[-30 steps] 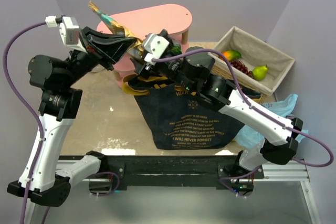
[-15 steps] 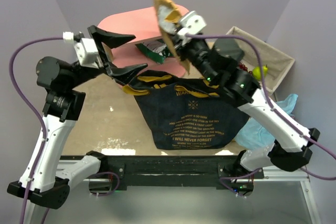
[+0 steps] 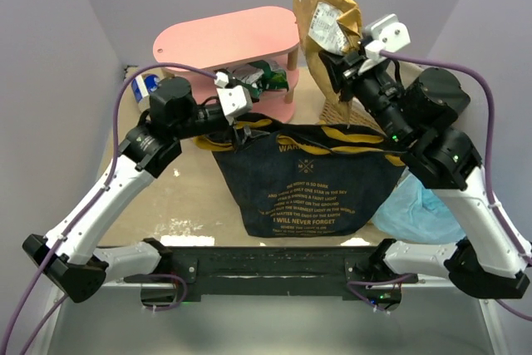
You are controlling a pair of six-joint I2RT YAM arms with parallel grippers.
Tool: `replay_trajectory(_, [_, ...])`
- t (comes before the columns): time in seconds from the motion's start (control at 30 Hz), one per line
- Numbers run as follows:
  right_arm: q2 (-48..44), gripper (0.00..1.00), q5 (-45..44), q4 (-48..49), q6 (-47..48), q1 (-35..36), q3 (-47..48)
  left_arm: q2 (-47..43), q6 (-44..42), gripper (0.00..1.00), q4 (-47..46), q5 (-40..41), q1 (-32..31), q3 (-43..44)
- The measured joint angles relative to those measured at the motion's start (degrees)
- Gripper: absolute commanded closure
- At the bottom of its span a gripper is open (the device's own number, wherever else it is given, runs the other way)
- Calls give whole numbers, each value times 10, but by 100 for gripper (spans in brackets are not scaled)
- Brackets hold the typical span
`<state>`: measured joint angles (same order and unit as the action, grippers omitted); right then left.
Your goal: Place the mixed food into the grocery bags and tie them
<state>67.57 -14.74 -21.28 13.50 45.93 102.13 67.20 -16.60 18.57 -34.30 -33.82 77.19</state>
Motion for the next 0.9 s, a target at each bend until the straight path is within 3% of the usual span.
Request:
replay_trajectory(0.13, [-27,100,38,-27,-23,0,-7,1,-21,30,33,32,-22,0])
replay_trajectory(0.2, [-40,100,57,-38,-33,0,-10,1,-26,30,46,40,-31,0])
replay_trajectory(0.3, [-56,100,87,-54,-42,0,-11,-3,-26,19,54,47,-40,-3])
replay_trajectory(0.47, [-78,100,137,-69,-47,0,-13,-34,-25,14,54,51,-46,-31])
replay_trajectory(0.77, [-86,100,161,-87,-47,0,-23,-111,-25,20,31,60,-59,-85])
replay_trajectory(0.9, [-76,100,171,-94,-47,0,-23,-120,-25,30,20,63,-63,-101])
